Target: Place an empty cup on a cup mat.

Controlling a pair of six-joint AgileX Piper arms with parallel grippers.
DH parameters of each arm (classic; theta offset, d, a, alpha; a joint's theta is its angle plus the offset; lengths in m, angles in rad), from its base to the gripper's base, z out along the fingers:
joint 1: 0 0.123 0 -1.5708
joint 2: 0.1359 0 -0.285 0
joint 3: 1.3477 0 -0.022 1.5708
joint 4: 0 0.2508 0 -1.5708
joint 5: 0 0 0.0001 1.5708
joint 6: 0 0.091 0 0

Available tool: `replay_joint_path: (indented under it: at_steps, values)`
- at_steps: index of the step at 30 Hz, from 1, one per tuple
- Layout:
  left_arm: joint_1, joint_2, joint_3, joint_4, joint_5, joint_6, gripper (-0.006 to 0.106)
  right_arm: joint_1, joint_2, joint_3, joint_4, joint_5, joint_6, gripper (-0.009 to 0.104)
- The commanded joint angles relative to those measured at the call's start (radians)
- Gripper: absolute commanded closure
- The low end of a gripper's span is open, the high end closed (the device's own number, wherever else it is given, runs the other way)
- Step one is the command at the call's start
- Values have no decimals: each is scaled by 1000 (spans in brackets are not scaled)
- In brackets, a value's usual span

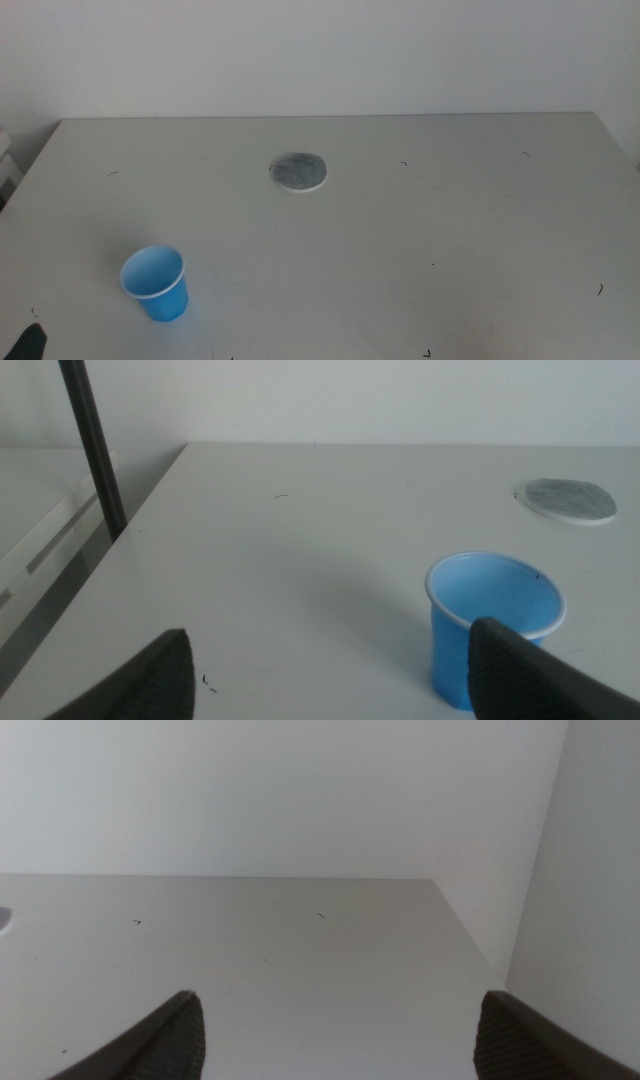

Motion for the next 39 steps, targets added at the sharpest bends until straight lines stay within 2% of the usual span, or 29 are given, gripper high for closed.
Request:
replay_joint_path:
  at_steps: [1, 10, 21, 28, 39]
  values:
    - [1, -9, -29, -9, -75, -12, -5, -1, -19, -12, -9, -78, -8, 1]
    - [1, 135, -279, -8, 78, -12, -5, -1, -19, -12, -9, -78, -8, 1]
    - [1, 428, -661, -66, 305, -12, -5, -1, -19, -12, -9, -78, -8, 1]
    - [1, 632, -895, -66, 465, -11, -5, -1, -19, -12, -9, -78, -8, 1]
    - [1, 892, -1150, -87, 752, 31, -5, -1, -19, -12, -9, -78, -8, 1]
